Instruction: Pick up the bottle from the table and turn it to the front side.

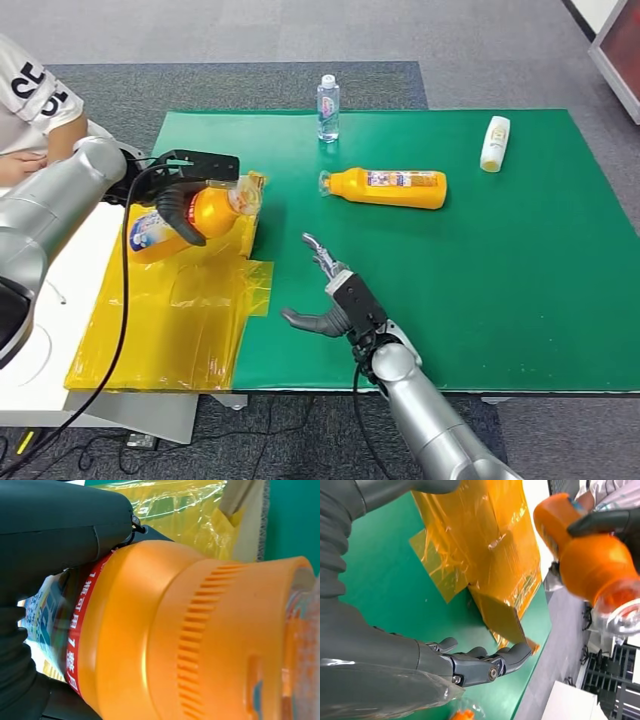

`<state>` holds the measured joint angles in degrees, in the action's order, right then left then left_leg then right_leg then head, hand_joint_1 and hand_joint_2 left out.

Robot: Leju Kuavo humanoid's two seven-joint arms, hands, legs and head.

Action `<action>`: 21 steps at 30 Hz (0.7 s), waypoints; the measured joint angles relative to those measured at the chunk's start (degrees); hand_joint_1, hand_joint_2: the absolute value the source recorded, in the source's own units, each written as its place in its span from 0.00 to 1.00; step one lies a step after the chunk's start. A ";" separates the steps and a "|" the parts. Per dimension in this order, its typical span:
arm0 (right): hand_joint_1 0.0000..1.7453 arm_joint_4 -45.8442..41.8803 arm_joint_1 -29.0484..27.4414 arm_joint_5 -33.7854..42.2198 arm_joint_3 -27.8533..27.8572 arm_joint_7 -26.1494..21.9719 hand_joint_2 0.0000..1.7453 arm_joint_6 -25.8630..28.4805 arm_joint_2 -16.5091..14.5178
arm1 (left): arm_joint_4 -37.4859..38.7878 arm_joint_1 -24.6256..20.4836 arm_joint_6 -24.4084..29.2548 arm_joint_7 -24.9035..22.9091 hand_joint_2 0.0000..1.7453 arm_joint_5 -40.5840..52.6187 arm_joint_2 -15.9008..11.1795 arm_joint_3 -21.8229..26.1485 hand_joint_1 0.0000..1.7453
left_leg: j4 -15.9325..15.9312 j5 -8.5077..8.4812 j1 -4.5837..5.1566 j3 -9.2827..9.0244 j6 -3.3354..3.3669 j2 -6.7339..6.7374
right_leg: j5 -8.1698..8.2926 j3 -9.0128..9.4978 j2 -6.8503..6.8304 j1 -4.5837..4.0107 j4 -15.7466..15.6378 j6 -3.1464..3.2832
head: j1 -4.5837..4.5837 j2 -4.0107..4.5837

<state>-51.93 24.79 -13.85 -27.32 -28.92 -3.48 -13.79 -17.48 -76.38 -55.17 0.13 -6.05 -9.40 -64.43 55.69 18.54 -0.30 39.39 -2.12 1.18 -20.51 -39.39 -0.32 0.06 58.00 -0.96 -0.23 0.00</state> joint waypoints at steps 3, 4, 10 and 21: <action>0.00 0.37 0.00 -0.04 -0.43 -0.01 1.00 0.01 -0.36 | 0.38 0.00 0.15 0.25 1.00 -0.81 0.79 -0.54 1.00 | 0.00 0.00 0.00 0.00 0.00 0.00 | 0.00 0.01 0.00 0.00 0.00 0.00 | 0.01 0.00; 0.00 0.50 0.00 -0.04 -0.59 -0.02 1.00 0.00 -0.44 | 0.50 0.00 -0.10 0.36 1.00 -1.52 0.94 -0.68 1.00 | 0.00 0.00 0.00 0.00 0.00 0.00 | 0.00 0.02 0.00 0.00 0.00 0.00 | 0.00 0.00; 0.00 1.26 0.11 0.08 -1.47 -0.21 1.00 -0.14 -0.69 | 0.96 0.04 -1.98 1.36 1.00 -5.84 1.07 -0.88 1.00 | 0.00 0.00 0.00 -0.01 0.00 -0.01 | 0.00 0.06 -0.01 0.00 0.00 -0.01 | 0.00 0.00; 0.00 1.53 0.72 0.10 -2.24 -0.34 1.00 0.03 -0.84 | 1.00 0.54 -1.88 5.88 1.00 -9.55 -0.38 -0.87 1.00 | 0.00 0.00 0.00 -0.02 0.00 0.00 | 0.00 0.07 -0.01 0.00 0.01 -0.01 | -0.01 0.00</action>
<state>-50.40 25.51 -13.74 -29.56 -29.27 -3.45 -14.62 -16.48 -75.84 -57.05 6.00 -15.60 -9.77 -65.30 55.69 18.54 -0.30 39.37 -2.11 1.17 -20.51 -39.32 -0.33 0.06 58.01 -0.97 -0.24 0.00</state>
